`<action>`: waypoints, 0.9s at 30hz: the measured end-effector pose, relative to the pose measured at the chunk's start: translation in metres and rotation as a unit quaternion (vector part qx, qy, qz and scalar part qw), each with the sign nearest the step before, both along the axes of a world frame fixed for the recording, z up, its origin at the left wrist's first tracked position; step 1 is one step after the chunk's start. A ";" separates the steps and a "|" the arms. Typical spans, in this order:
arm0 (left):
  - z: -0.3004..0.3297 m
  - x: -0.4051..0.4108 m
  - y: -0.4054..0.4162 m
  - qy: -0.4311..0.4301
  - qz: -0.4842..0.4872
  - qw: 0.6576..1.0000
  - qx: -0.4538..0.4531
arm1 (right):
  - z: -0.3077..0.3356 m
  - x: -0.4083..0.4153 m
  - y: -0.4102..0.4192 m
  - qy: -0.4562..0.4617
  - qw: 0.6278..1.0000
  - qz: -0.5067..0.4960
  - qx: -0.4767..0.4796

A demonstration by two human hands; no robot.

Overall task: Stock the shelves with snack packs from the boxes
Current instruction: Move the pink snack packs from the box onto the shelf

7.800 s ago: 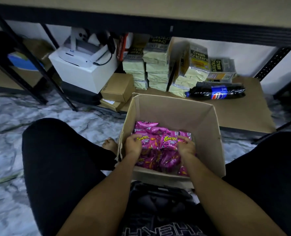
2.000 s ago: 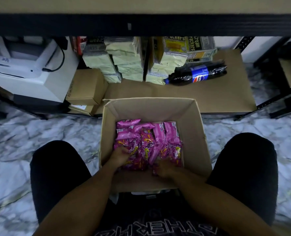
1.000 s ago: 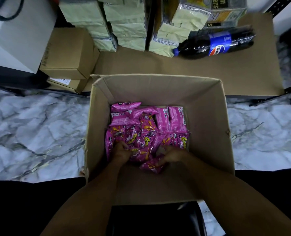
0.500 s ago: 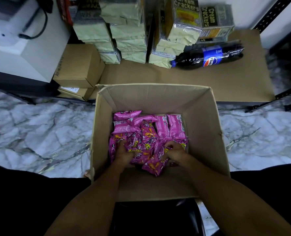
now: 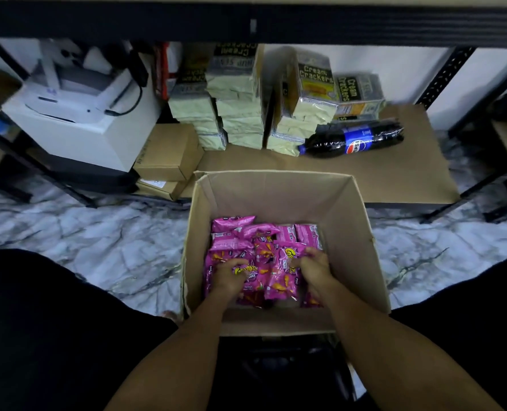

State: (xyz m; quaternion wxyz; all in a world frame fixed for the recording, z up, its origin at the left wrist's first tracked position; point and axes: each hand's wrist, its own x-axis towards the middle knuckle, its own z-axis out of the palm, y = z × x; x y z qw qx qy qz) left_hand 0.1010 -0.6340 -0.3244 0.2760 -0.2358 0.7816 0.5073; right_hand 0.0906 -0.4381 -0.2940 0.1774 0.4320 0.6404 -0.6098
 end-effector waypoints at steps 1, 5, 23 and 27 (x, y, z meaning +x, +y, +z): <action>0.003 0.000 -0.001 0.008 0.002 1.000 0.005 | 0.004 0.000 -0.004 0.014 1.000 0.020 -0.004; 0.022 0.001 -0.008 0.023 0.075 0.996 0.029 | 0.021 0.007 -0.018 0.061 0.987 0.145 0.020; 0.076 0.026 -0.010 0.054 0.153 0.985 0.053 | 0.047 0.047 -0.015 0.101 0.950 0.239 0.176; 0.072 0.013 -0.004 0.059 0.157 0.985 0.034 | 0.043 0.021 -0.023 0.111 0.964 0.197 0.138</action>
